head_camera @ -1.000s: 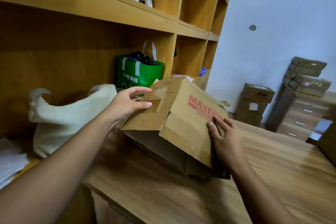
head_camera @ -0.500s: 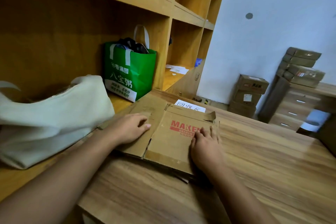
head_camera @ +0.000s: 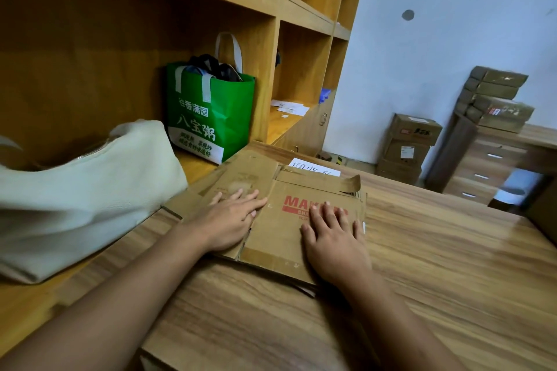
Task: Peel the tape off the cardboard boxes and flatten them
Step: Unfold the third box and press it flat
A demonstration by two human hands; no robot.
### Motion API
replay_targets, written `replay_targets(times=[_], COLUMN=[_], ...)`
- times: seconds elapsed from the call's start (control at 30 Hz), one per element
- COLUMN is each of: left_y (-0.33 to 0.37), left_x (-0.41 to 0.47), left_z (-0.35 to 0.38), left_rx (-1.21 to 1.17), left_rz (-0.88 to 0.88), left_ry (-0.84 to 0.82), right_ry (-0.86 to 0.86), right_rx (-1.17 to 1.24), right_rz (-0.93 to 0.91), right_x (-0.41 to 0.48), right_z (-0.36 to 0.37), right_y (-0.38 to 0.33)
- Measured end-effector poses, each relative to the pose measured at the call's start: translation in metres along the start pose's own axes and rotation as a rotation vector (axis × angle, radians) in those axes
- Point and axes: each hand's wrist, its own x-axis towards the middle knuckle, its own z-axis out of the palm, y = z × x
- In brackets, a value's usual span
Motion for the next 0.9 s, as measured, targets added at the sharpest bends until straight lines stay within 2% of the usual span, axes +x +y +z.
replay_targets(times=[0.2,0.77,0.9], left_y=[0.007,0.008,0.008], left_x=[-0.003,0.000,0.004], left_z=[-0.001,0.004,0.000], left_rx=[0.071,0.120,0.149], left_rz=[-0.018,-0.031,0.022], left_ry=[-0.059,-0.036,-0.005], right_ry=[-0.018,-0.009,0.026], right_rx=[-0.022,-0.009,-0.002], right_rz=[-0.034,-0.032,-0.070], right_x=[0.005,0.007,0.002], right_z=[0.002,0.006,-0.001], right_y=[-0.001,-0.003,-0.005])
